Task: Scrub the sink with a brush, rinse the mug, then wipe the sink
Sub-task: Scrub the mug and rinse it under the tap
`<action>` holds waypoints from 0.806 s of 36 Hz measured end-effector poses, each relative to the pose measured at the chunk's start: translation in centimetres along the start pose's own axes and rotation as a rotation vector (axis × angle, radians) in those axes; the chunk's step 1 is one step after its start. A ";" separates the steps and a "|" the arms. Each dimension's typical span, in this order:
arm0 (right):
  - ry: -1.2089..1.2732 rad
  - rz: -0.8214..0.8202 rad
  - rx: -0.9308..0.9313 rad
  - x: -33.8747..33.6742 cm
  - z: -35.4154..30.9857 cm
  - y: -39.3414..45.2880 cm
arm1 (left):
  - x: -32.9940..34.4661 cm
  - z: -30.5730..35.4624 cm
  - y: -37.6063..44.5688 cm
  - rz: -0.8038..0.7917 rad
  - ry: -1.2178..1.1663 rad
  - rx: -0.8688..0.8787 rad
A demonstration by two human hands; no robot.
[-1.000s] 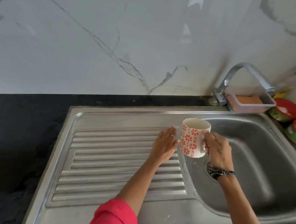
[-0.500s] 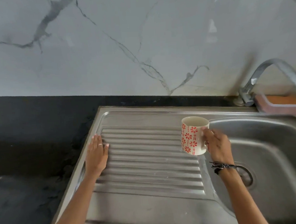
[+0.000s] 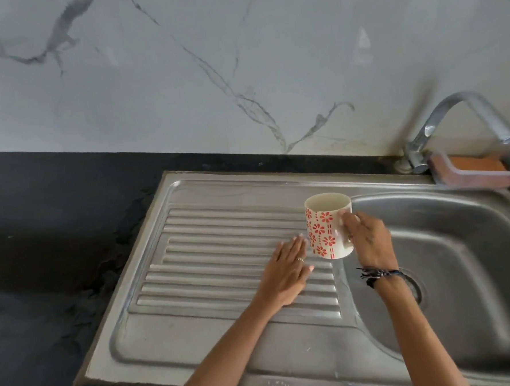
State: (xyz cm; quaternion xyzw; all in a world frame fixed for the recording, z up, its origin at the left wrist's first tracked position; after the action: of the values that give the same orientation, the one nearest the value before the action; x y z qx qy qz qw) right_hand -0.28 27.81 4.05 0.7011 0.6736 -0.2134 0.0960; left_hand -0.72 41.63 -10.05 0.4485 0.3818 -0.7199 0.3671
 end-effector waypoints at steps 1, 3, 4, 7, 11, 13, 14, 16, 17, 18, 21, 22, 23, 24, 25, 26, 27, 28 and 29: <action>-0.017 -0.011 -0.014 -0.4 -0.2 -0.1 | 0.0 1.0 0.2 -0.020 -0.004 0.046; -0.065 -0.042 -0.050 -1.1 -0.7 -0.3 | -0.1 1.8 0.2 -0.015 -0.091 0.067; -0.096 -0.062 -0.064 -1.3 -0.9 -0.4 | -0.3 1.6 -0.2 0.028 -0.150 0.046; -0.198 -0.120 -0.075 -1.5 -1.6 -0.3 | -0.7 -1.2 -1.8 0.083 -0.156 -0.028; -0.458 -0.201 -0.141 -0.3 -2.9 0.7 | -2.0 -7.5 -5.0 0.369 -0.040 0.033; -0.573 -0.247 -0.198 1.3 -3.8 1.3 | -2.9 -11.3 -6.8 0.388 -0.031 -0.120; -0.625 -0.277 -0.221 2.2 -4.3 1.6 | -3.0 -13.1 -7.5 0.379 -0.067 -0.214; -0.686 -0.346 -0.262 4.7 -5.4 2.0 | -3.0 -17.1 -9.3 0.389 -0.050 -0.359; -0.704 -0.382 -0.283 5.9 -6.0 2.1 | -3.1 -18.7 -10.2 0.379 -0.029 -0.399; -0.729 -0.422 -0.306 7.2 -6.7 2.2 | -3.0 -20.0 -11.1 0.360 0.002 -0.434; -0.866 -0.537 -0.388 11.0 -8.4 1.7 | -3.1 -21.8 -12.7 0.322 0.078 -0.475; -0.927 -0.564 -0.422 12.1 -8.8 1.4 | -3.2 -21.8 -12.9 0.309 0.079 -0.496; -0.994 -0.584 -0.462 13.0 -9.3 1.1 | -3.3 -21.6 -12.9 0.302 0.073 -0.509; -1.063 -0.597 -0.513 13.9 -9.7 0.7 | -3.4 -21.2 -12.8 0.295 0.054 -0.524; -1.131 -0.607 -0.568 14.6 -10.0 0.3 | -3.5 -20.9 -12.8 0.311 0.020 -0.550; -1.190 -0.614 -0.622 15.2 -10.3 -0.1 | -3.5 -20.6 -12.8 0.324 -0.008 -0.576; -1.245 -0.624 -0.668 15.6 -10.5 -0.4 | -3.5 -20.3 -12.8 0.327 -0.026 -0.591; -1.292 -0.635 -0.708 15.9 -10.6 -0.7 | -3.4 -19.8 -12.8 0.321 -0.038 -0.596; -1.331 -0.647 -0.737 16.0 -10.7 -1.0 | -3.3 -19.3 -12.7 0.310 -0.040 -0.589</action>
State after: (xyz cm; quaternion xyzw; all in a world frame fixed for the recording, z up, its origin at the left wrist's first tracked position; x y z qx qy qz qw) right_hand 0.62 46.87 6.87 0.1231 0.6711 -0.3666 0.6325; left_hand -3.60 64.77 -10.10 0.3616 0.4933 -0.5229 0.5937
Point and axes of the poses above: each hand's wrist, its own y-axis towards the middle knuckle, its own x-axis out of the palm, z = x × y, the point moved 4 cm from there along y, towards the middle knuckle, and after that the axes turned 10 degrees about -z, right-handed, at the moved point
